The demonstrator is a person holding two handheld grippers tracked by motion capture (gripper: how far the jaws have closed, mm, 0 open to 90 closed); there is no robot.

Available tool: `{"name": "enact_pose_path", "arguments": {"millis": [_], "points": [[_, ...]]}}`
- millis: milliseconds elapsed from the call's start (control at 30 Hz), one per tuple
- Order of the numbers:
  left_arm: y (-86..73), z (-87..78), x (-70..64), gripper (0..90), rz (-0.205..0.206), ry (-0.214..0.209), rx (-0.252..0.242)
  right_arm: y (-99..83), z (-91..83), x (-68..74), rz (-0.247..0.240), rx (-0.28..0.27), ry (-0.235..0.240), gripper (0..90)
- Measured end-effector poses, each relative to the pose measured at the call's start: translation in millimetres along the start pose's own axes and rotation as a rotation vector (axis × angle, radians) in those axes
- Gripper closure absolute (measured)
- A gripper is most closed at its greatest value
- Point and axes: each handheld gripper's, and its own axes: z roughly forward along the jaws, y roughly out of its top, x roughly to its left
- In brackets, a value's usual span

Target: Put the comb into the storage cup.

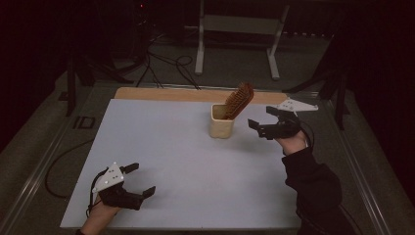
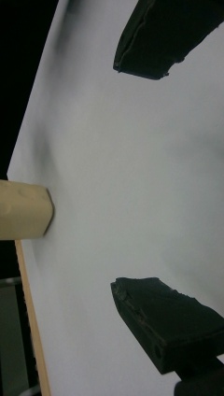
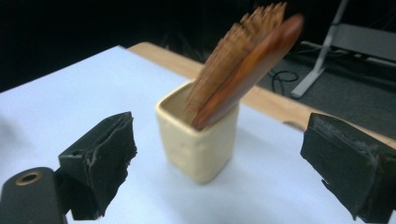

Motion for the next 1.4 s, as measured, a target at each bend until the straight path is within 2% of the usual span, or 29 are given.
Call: {"name": "enact_pose_path", "arguments": {"millis": [333, 400, 600, 833, 967, 1267, 1400], "points": [[0.7, 0.0, -1.7, 0.0, 0.005, -0.006, 0.004, -35.3, -15.8, 12.4, -0.025, 0.007, 0.037, 9.1], [0.8, -0.2, -1.6, 0.0, 0.006, -0.008, 0.003, -39.2, -17.7, 13.0, -0.020, 0.008, 0.037, 9.1], [0.3, -0.8, -1.3, 0.0, 0.004, -0.007, 0.005, -68.7, -24.0, 17.5, -0.002, 0.036, 0.062, 9.1], [-0.2, -1.0, -1.2, 0.0, 0.002, -0.008, 0.002, -94.9, -23.8, 26.2, -0.020, 0.082, 0.062, 9.1], [0.0, -1.0, -1.2, 0.0, 0.004, -0.006, 0.005, -107.0, -25.8, 28.7, -0.025, 0.090, 0.055, 9.1], [-0.7, -0.2, -1.2, 0.0, 0.006, -0.008, 0.010, -134.6, -32.7, 30.8, -0.001, 0.112, 0.054, 9.1], [-0.8, -0.6, -0.8, 0.0, 0.000, -0.011, 0.006, -143.8, -38.7, 32.8, 0.017, 0.089, 0.093, 9.1]]}}
